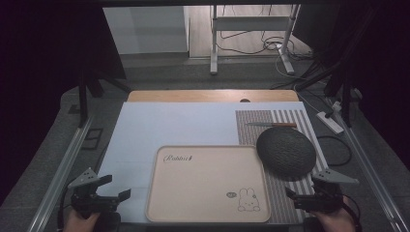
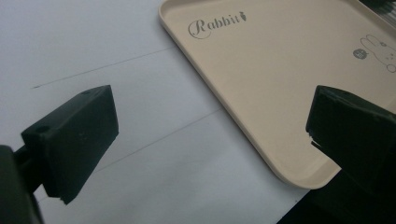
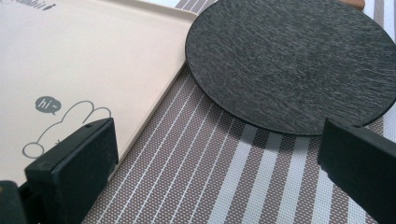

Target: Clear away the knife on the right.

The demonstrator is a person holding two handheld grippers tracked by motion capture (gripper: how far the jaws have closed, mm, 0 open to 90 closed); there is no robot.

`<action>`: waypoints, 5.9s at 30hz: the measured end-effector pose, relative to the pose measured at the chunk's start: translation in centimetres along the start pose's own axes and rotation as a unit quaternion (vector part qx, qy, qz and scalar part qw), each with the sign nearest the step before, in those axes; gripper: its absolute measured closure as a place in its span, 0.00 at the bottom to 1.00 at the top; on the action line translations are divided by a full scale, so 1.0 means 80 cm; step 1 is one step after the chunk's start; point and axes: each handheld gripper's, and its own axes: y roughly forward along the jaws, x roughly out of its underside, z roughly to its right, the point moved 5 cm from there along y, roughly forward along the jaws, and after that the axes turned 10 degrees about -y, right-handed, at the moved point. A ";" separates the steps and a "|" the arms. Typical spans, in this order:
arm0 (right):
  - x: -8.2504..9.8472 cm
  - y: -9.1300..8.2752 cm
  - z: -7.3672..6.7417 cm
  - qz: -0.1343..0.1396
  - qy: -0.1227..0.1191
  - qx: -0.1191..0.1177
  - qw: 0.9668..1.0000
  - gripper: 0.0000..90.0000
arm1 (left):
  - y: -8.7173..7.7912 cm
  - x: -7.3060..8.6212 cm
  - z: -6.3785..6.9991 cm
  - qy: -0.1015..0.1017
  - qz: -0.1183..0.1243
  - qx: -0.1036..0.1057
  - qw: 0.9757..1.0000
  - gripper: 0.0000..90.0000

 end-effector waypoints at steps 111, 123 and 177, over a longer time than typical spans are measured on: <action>-0.071 0.096 0.030 -0.030 -0.047 -0.057 0.997 0.00 | 0.002 0.000 -0.004 -0.016 -0.006 -0.001 1.000 0.02; -0.091 0.113 0.056 -0.033 -0.026 -0.036 0.998 0.00 | 0.002 0.000 -0.005 -0.017 -0.006 -0.001 1.000 0.02; -0.139 0.228 0.166 -0.117 -0.003 0.011 0.993 0.28 | 0.003 0.000 -0.006 -0.020 -0.012 0.001 1.000 0.02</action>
